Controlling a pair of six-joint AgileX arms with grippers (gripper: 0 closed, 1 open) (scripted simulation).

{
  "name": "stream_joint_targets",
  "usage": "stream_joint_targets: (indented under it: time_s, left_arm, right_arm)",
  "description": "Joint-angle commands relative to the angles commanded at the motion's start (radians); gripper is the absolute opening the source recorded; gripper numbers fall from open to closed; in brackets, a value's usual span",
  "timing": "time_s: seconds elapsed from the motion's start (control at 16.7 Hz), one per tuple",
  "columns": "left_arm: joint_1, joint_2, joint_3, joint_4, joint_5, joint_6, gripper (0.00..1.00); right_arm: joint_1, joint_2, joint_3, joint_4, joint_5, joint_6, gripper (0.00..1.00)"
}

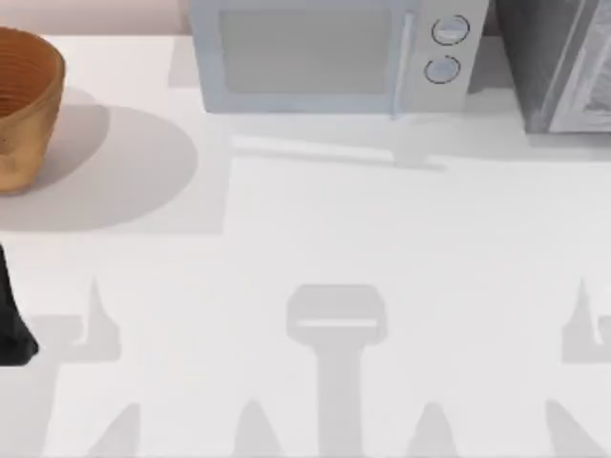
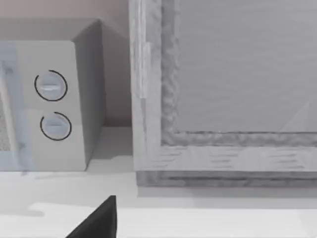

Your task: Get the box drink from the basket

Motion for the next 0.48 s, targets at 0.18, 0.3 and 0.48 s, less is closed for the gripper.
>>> stream_joint_targets:
  time_s: [0.18, 0.3, 0.48]
  left_arm:
    - [0.001, 0.01, 0.001, 0.004, 0.002, 0.001, 1.0]
    - [0.007, 0.061, 0.01, 0.026, 0.014, 0.004, 1.0]
    - [0.027, 0.207, 0.049, 0.104, 0.044, 0.006, 1.0]
  right_arm:
    - [0.0, 0.0, 0.0, 0.0, 0.0, 0.0, 1.0]
    - [0.0, 0.0, 0.0, 0.0, 0.0, 0.0, 1.0]
    - [0.0, 0.0, 0.0, 0.0, 0.0, 0.0, 1.0]
